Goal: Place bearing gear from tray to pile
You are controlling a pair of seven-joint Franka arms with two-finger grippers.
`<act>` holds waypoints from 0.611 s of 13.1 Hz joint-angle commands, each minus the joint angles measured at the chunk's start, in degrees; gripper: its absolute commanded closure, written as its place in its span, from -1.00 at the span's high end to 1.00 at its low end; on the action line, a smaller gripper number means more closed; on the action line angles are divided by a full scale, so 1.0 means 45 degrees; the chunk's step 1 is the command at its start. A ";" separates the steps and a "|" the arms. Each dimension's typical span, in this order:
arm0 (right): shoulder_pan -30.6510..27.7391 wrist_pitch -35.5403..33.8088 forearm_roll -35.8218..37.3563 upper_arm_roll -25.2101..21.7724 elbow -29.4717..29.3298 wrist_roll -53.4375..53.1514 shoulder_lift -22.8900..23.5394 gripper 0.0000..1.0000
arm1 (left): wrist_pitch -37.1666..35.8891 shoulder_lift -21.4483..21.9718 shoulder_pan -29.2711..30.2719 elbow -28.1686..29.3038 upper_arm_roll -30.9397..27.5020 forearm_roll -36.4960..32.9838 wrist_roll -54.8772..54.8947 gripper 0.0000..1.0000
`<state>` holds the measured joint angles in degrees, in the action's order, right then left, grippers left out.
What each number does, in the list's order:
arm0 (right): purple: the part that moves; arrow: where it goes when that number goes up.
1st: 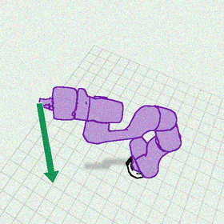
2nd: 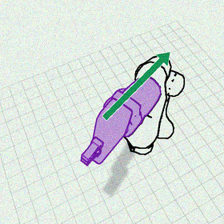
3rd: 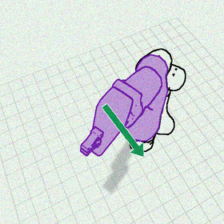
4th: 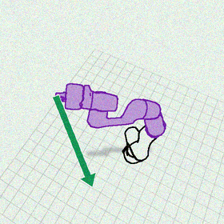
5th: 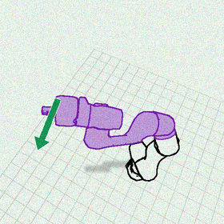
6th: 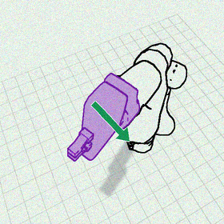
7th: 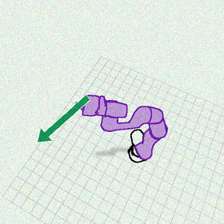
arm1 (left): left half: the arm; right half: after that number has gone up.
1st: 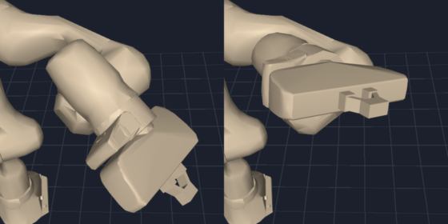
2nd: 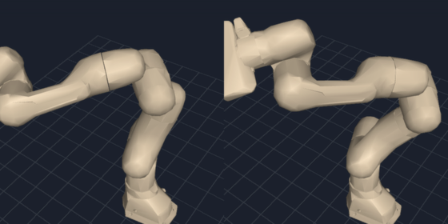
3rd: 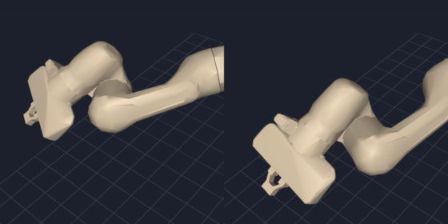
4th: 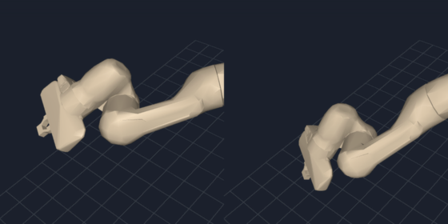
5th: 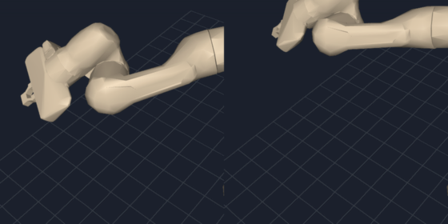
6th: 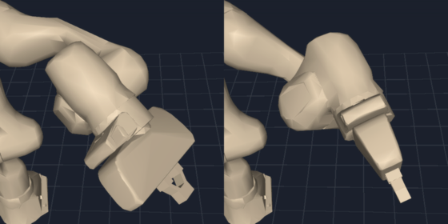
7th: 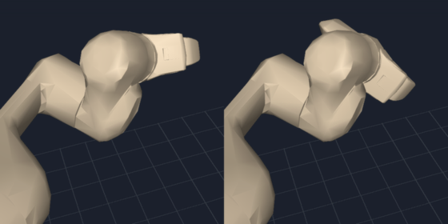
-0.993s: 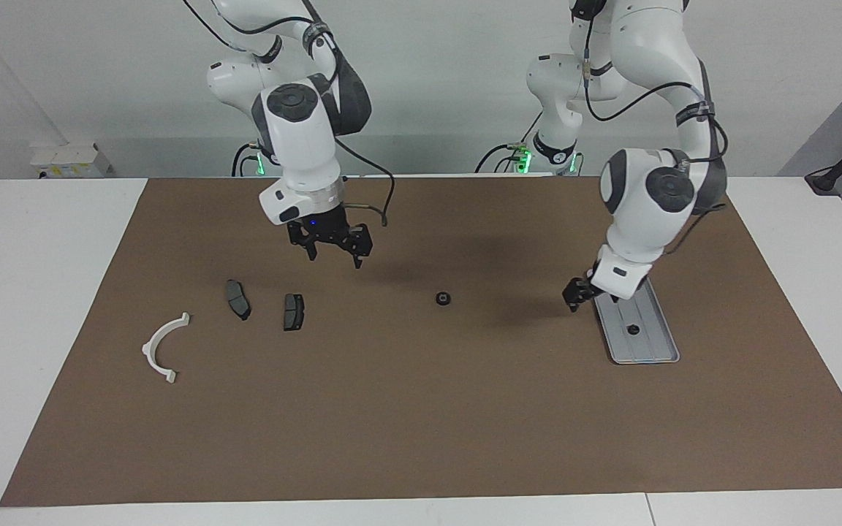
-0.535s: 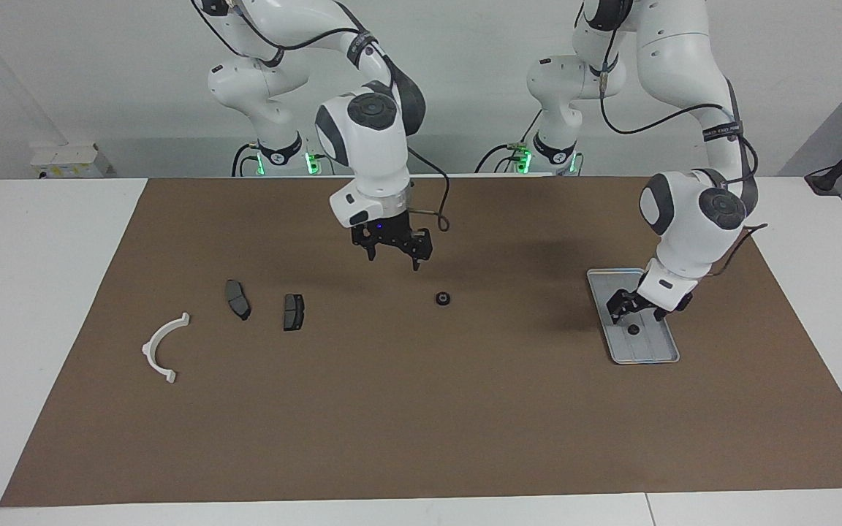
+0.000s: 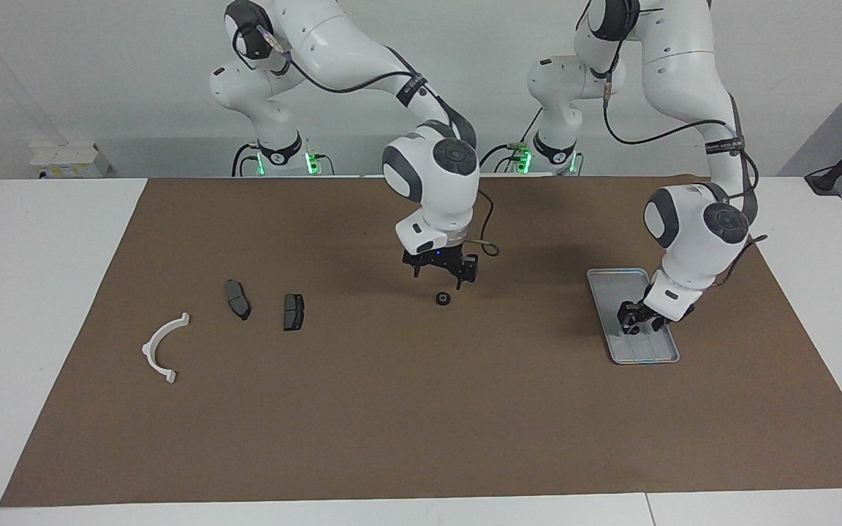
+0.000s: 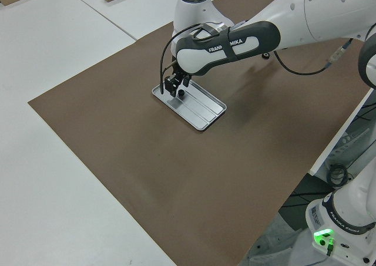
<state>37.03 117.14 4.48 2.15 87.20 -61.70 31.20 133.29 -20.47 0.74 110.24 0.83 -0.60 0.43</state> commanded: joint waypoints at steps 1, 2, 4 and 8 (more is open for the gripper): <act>-0.0008 0.0216 0.0235 -0.0029 -0.0764 -0.0175 0.1013 1.00 | 0.0380 -0.0001 0.0129 0.0307 0.0147 -0.0102 -0.0524 0.14; -0.0026 0.0373 0.0236 -0.0029 -0.0744 -0.0175 0.1112 1.00 | 0.0380 -0.0001 0.0129 0.0307 0.0147 -0.0102 -0.0564 0.07; -0.0046 0.0569 0.0196 -0.0029 -0.0744 -0.0136 0.1113 1.00 | 0.0632 0.0037 0.0090 0.0540 0.0147 -0.0102 -0.0759 0.02; -0.0066 0.1252 0.0021 0.0010 -0.0452 0.0116 0.1132 1.00 | 0.0887 0.0038 0.0051 0.0756 0.0147 -0.0102 -0.0819 0.01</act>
<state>37.06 121.03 4.56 1.78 85.15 -61.71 35.75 135.43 -20.60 0.75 112.05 1.18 -0.60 -2.22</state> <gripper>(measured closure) 0.000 0.498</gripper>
